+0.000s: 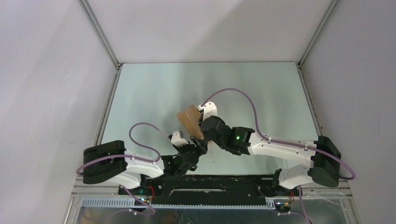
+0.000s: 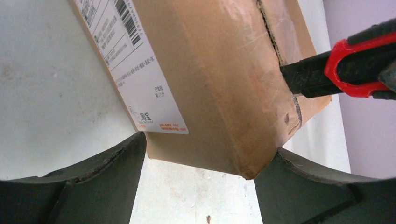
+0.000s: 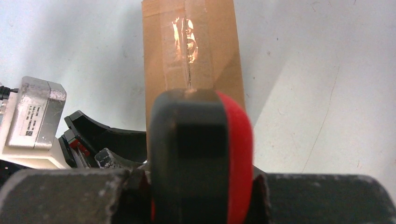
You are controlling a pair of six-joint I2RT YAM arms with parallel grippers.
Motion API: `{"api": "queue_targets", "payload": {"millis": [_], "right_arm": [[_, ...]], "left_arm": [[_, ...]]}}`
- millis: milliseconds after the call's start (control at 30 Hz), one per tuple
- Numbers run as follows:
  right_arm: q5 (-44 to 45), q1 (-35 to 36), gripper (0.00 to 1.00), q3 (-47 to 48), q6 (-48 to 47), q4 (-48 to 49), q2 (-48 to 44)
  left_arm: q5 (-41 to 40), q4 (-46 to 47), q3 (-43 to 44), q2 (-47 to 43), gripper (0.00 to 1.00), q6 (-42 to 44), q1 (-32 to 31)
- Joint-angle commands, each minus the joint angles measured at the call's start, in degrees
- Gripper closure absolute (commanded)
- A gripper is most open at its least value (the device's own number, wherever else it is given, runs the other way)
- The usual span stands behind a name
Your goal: Unpack the express box
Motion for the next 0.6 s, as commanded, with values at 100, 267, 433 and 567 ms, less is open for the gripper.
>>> {"api": "queue_targets", "payload": {"millis": [100,267,433,567], "right_arm": [[-7.6,3.2,1.0,0.9,2.7,-10.1,-0.3],[-6.3,3.0,1.0,2.4,2.0,-10.4,-0.4],[-4.5,3.0,1.0,3.1,1.4,-10.1,-1.1],[-4.8,2.7,1.0,3.2,1.2,-9.9,-0.5]], "left_arm": [[-9.9,-17.4,6.0,-1.2,0.17,-14.5,3.9],[-9.3,-19.3,6.9,-0.6,0.17,-16.0,3.7],[-8.8,-19.6,7.1,-0.1,0.17,-16.3,3.3],[-8.7,-19.7,7.3,-0.2,0.17,-16.0,3.1]]}}
